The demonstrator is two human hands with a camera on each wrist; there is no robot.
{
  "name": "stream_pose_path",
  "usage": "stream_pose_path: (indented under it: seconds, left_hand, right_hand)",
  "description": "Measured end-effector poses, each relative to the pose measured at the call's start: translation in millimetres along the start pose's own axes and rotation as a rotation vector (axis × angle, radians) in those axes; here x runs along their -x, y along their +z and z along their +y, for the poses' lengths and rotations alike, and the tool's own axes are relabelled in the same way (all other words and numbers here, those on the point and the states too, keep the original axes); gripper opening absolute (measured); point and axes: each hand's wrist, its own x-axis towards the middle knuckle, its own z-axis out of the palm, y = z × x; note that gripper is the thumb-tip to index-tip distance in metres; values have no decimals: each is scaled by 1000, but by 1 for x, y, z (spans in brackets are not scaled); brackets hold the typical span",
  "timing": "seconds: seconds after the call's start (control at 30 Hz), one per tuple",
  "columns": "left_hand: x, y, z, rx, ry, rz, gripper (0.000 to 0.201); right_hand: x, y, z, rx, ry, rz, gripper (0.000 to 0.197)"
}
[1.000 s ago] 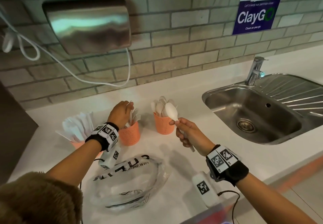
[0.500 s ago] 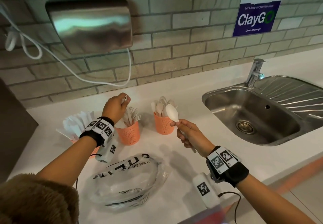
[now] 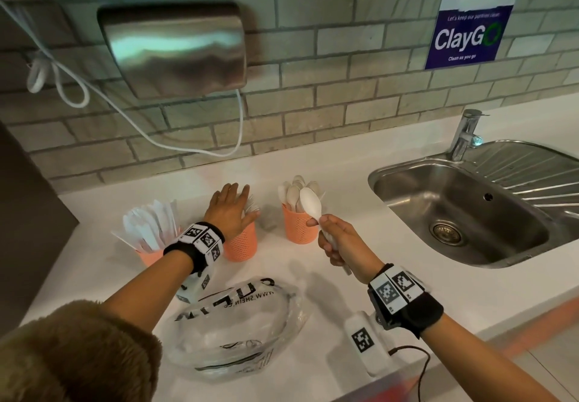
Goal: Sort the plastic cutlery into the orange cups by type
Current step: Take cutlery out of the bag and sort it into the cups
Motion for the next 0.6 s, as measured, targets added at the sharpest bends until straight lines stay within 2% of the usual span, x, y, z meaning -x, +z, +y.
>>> stream_pose_path:
  seconds: [0.1, 0.3, 0.4, 0.5, 0.6]
  left_hand:
    - [-7, -2, 3, 89, -30, -18, 72]
    - [-19, -2, 6, 51, -143, -31, 76]
    - [-17, -11, 8, 118, -173, -17, 77]
    - [-10, -28, 11, 282, -152, 41, 72]
    - [14, -57, 15, 440, -32, 75, 66]
  right_hand:
    - [-1, 2, 0, -4, -19, 10, 34]
    - [-2, -3, 0, -17, -76, 38, 33]
    - [-4, -8, 0, -32, -90, 66, 30]
    - [-8, -10, -1, -46, -93, 71, 24]
    - [-17, -10, -4, -61, -108, 64, 19]
